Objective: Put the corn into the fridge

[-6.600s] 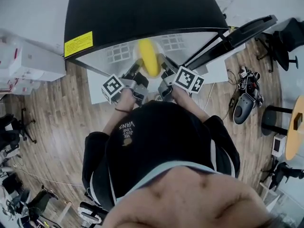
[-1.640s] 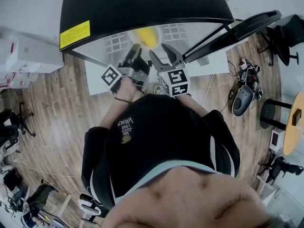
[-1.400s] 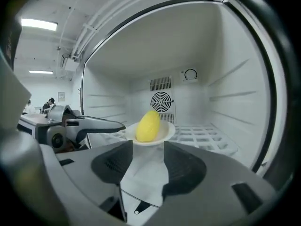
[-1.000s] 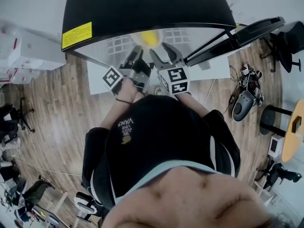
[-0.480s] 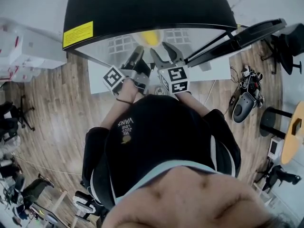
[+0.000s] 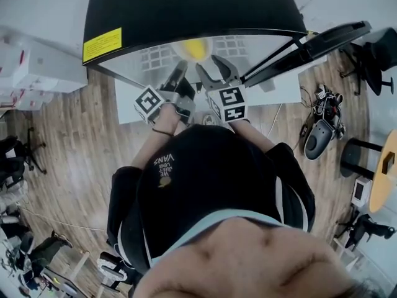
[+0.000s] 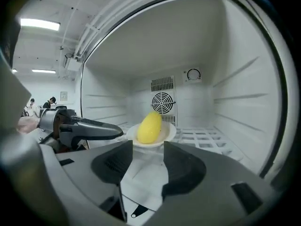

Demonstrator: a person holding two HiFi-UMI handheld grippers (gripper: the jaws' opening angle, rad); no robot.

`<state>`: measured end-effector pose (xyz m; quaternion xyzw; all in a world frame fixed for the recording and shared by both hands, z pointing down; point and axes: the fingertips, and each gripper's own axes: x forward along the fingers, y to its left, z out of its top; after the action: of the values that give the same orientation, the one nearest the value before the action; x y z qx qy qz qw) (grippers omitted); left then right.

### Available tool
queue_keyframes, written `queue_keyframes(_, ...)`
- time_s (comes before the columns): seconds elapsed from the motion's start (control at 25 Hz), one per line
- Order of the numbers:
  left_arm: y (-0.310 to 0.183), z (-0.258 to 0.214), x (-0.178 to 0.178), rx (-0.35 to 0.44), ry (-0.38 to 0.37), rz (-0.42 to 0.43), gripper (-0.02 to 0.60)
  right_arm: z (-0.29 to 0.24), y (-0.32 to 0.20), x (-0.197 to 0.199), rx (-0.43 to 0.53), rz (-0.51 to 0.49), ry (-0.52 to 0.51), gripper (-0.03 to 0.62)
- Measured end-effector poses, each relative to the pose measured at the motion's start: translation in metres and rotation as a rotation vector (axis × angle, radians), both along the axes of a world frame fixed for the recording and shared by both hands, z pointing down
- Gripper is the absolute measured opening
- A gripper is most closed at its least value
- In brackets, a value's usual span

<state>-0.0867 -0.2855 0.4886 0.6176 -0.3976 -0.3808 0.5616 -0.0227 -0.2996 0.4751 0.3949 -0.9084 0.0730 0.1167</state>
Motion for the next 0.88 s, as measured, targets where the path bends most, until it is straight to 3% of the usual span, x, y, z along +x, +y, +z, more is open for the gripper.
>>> queue_keyframes(0.44, 0.007, -0.010, -0.004, 0.079, -0.178, 0.045, 0.117, -0.003, 0.010, 0.014, -0.001, 0.061, -0.023, 0.213)
queue_keyframes(0.64, 0.014, -0.016, -0.007, 0.115, -0.324, 0.068, 0.117, -0.005, 0.018, 0.017, -0.001, 0.083, -0.034, 0.212)
queue_keyframes(0.88, 0.021, -0.023, -0.008, 0.172, -0.431, 0.088, 0.115, -0.008, 0.026, 0.019, 0.002, 0.111, -0.046, 0.203)
